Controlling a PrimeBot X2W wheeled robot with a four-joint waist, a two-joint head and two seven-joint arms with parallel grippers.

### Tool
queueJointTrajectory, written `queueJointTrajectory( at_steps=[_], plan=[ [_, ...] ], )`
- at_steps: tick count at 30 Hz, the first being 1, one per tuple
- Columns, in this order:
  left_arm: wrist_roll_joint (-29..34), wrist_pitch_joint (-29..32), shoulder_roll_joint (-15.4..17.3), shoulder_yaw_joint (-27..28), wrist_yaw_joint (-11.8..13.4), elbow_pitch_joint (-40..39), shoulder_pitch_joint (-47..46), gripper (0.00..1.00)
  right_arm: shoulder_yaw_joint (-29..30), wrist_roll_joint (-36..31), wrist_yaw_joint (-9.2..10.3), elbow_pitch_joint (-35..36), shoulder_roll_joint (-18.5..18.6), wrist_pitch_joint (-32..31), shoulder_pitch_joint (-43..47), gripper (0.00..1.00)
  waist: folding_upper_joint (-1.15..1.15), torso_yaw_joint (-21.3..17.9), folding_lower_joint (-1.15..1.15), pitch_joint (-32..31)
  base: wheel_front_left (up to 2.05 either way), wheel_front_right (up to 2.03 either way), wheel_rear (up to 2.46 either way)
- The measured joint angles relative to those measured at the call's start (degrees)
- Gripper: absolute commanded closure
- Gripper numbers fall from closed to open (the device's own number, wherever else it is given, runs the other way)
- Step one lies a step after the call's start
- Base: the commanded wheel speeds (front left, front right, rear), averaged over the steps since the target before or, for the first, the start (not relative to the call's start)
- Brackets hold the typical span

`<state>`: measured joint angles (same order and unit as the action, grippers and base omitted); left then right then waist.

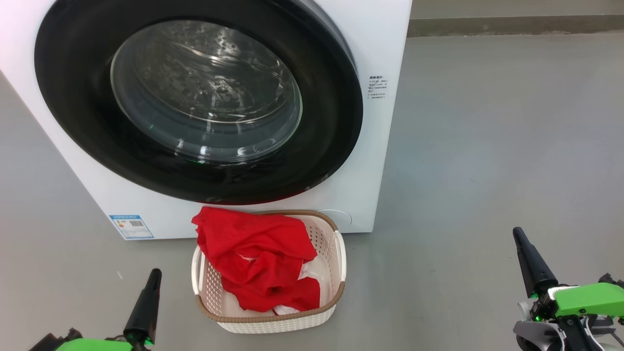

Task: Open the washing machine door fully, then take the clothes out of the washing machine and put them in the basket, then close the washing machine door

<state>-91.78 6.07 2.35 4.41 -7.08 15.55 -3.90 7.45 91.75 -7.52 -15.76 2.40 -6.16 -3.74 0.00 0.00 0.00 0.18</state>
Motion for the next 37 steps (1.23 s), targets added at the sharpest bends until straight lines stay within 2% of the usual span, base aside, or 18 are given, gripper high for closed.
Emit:
queueJointTrajectory(
  at_steps=[37],
  plan=[
    [0.00, 0.00, 0.00, 0.01, 0.00, 0.00, 0.00, 1.00, 0.00, 0.01, 0.00, 0.01, 0.00, 0.00, 0.00, 1.00, 0.00, 0.00, 0.00, 0.00, 0.00, 0.00, 0.00]
  ],
)
